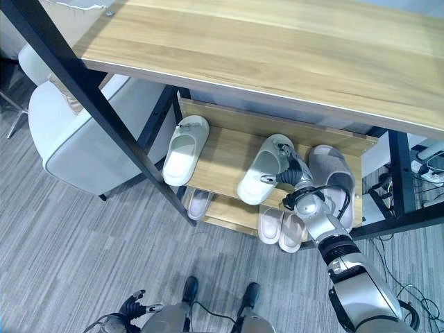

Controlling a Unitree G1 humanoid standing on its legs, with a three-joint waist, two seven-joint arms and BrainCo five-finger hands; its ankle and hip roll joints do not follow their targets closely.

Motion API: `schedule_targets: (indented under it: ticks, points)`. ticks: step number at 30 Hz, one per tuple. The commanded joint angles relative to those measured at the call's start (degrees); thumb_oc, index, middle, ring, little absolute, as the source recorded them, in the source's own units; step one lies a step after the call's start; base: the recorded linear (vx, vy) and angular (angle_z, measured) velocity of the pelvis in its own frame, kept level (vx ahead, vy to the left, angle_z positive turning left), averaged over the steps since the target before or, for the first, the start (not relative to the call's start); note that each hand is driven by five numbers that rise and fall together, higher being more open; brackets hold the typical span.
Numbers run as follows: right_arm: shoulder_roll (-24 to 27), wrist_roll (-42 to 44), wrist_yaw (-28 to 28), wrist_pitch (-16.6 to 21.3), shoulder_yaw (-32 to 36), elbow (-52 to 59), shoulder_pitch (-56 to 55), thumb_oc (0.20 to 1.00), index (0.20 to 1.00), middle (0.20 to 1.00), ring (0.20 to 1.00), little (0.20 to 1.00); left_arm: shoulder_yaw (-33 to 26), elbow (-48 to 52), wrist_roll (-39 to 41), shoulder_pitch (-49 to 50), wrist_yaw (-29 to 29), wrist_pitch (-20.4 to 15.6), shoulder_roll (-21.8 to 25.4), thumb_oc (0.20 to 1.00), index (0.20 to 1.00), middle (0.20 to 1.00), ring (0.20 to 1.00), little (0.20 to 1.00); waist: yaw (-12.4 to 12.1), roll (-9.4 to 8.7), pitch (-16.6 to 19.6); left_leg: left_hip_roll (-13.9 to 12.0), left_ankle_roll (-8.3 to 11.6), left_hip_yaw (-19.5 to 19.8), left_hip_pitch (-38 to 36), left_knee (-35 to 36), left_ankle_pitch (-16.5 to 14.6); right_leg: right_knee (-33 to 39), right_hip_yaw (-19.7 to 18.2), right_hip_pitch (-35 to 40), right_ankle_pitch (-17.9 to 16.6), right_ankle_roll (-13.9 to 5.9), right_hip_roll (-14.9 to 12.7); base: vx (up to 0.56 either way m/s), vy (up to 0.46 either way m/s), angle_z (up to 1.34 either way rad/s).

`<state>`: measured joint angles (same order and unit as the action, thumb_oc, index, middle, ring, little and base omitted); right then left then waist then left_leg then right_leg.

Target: Arrange the slippers neatly on the shoe rack.

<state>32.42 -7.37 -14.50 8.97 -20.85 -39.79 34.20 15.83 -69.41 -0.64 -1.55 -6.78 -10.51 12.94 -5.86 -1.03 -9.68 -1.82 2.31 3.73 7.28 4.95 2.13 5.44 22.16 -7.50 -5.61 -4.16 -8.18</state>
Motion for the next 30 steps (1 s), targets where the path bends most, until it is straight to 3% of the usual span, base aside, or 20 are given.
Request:
schedule_targets:
  ticks: [1, 12, 17, 18, 30]
  points:
    - [0.9, -0.1, -2.7, 0.9, -0.3, -1.4, 3.3, 1.000, 1.000, 1.000, 1.000, 1.000, 4.3, -2.2, 1.0, -2.0, -1.2, -1.1, -1.0, 1.000, 1.000, 1.000, 1.000, 1.000, -1.4, -1.72, 1.1, -1.5, 2.98, -1.8, 3.3, 0.1, 0.5, -0.4, 0.6, 4.3, 4.1, -5.65, -3.4, 0.02, 0.014, 0.05]
    - [3.5, -10.3, -16.0, -3.3, 3.8, -3.3, 6.3, 1.000, 1.000, 1.000, 1.000, 1.000, 5.4, -0.7, 1.1, -3.7, -4.3, -1.6, -1.8, 1.000, 1.000, 1.000, 1.000, 1.000, -3.3, -2.61, -0.9, -0.6, 3.35, 0.4, 6.0, 0.1, 0.7, -0.4, 2.9, 3.5, 3.9, -6.18, -4.2, 0.01, 0.011, 0.13]
    - [4.2, -9.9, -15.1, -4.0, 1.3, -7.6, 8.8, 1.000, 1.000, 1.000, 1.000, 1.000, 6.0, -0.5, 1.5, -4.2, -4.7, -1.9, -1.3, 1.000, 1.000, 1.000, 1.000, 1.000, -3.8, -3.38, -1.4, -0.4, 3.60, 0.6, 6.9, 0.1, 1.0, -0.4, 3.4, 3.0, 3.6, -6.39, -4.3, 0.00, -0.002, 0.06]
    - [3.8, -9.8, -13.5, -4.1, -1.1, -10.1, 9.8, 0.225, 0.225, 0.225, 0.225, 0.225, 6.0, -0.5, 1.9, -4.3, -4.8, -2.0, -1.2, 1.000, 1.000, 1.000, 1.000, 1.000, -3.9, -3.78, -1.6, -0.4, 3.67, 0.7, 7.0, 0.1, 1.0, -0.4, 3.6, 2.9, 3.6, -6.39, -4.3, 0.00, -0.002, 0.10]
    - [3.7, -10.3, -13.6, -4.6, -2.1, -10.5, 9.9, 0.200, 0.200, 0.200, 0.200, 0.200, 5.3, -1.3, 3.7, -3.4, -4.0, -2.3, -0.3, 1.000, 1.000, 1.000, 1.000, 1.000, -4.3, -3.85, -1.8, -0.1, 3.68, 1.2, 7.5, 0.1, 0.9, -0.4, 4.2, 2.9, 3.4, -6.41, -4.6, 0.00, 0.002, 0.02]
